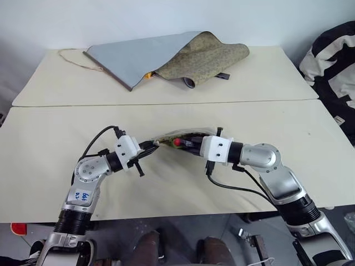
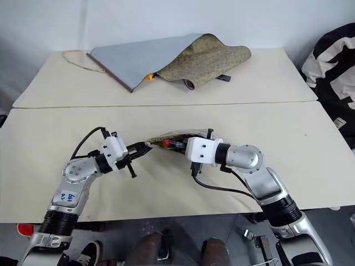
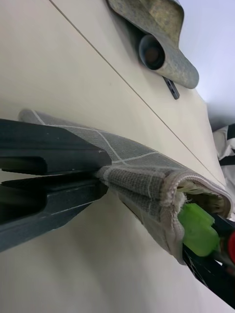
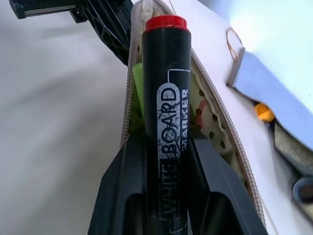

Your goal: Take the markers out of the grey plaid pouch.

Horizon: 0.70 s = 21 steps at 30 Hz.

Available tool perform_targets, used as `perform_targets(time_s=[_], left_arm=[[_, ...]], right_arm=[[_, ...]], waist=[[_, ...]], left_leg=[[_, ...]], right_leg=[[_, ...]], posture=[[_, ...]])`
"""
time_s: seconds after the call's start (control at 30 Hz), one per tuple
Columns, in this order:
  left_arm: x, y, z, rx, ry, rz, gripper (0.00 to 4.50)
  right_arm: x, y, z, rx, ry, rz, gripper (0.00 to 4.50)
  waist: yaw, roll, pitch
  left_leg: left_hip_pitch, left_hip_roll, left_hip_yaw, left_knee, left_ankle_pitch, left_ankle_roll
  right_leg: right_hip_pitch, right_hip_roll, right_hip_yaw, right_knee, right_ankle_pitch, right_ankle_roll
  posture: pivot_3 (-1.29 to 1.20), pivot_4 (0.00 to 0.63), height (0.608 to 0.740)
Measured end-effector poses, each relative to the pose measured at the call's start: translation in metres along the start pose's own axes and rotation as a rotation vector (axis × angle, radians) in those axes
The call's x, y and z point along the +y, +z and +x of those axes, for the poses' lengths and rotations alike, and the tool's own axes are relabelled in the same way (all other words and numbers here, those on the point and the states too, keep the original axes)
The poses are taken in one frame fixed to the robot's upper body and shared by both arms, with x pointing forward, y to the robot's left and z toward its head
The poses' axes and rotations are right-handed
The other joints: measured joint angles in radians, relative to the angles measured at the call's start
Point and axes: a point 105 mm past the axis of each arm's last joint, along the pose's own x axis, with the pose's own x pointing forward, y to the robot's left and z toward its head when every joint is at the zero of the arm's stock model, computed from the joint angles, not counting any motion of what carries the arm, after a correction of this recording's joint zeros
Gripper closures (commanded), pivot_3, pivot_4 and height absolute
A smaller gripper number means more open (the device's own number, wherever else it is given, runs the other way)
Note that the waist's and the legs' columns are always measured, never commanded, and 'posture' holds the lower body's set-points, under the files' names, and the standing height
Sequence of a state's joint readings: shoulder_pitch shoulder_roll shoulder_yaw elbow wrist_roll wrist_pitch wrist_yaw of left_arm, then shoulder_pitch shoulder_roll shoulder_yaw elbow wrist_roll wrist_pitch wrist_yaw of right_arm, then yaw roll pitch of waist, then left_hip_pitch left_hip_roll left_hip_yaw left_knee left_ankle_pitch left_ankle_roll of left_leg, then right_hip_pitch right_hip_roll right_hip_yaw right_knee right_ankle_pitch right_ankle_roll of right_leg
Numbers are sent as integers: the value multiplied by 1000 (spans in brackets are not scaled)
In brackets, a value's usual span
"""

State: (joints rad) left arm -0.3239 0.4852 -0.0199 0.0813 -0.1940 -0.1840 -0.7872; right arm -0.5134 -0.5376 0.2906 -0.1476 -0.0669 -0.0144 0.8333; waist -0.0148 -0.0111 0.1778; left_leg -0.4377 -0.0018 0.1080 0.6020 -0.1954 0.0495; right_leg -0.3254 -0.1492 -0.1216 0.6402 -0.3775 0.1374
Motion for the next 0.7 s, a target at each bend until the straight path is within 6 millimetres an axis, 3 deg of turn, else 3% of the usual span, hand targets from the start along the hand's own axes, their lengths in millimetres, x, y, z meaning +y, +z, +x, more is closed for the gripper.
perform_targets(time_s=[0.13, 0.3, 0.4, 0.57, 0.7], left_arm=[[-1, 0, 2, -6, 1, -9, 4500], [-2, 5, 3, -16, -2, -11, 4500], [-2, 5, 3, -16, -4, -12, 4500], [-4, 4, 2, -10, -5, -24, 4500], [-5, 3, 2, -8, -6, -29, 4500]], right_arm=[[1, -3, 1, 23, 12, -25, 3916], [7, -21, 2, 110, 17, 5, 2297], [7, -25, 6, 129, -2, 31, 2414], [10, -24, 9, 133, 8, 30, 3711], [9, -19, 11, 100, 16, 24, 3871]], waist=[[5, 0, 0], [9, 0, 0], [9, 0, 0], [10, 0, 0], [11, 0, 0]], left_leg=[[0, 0, 0, 0, 0, 0], [0, 0, 0, 0, 0, 0], [0, 0, 0, 0, 0, 0], [0, 0, 0, 0, 0, 0], [0, 0, -1, 0, 0, 0]], right_leg=[[1, 0, 0, -1, 0, 0], [1, 0, 0, -1, 0, 0], [1, 0, 0, -1, 0, 0], [1, 0, 0, -1, 0, 0], [1, 0, -1, -2, 0, 0]], posture=[[0, 150, 740], [0, 150, 740], [0, 150, 740], [0, 150, 740], [0, 150, 740]])
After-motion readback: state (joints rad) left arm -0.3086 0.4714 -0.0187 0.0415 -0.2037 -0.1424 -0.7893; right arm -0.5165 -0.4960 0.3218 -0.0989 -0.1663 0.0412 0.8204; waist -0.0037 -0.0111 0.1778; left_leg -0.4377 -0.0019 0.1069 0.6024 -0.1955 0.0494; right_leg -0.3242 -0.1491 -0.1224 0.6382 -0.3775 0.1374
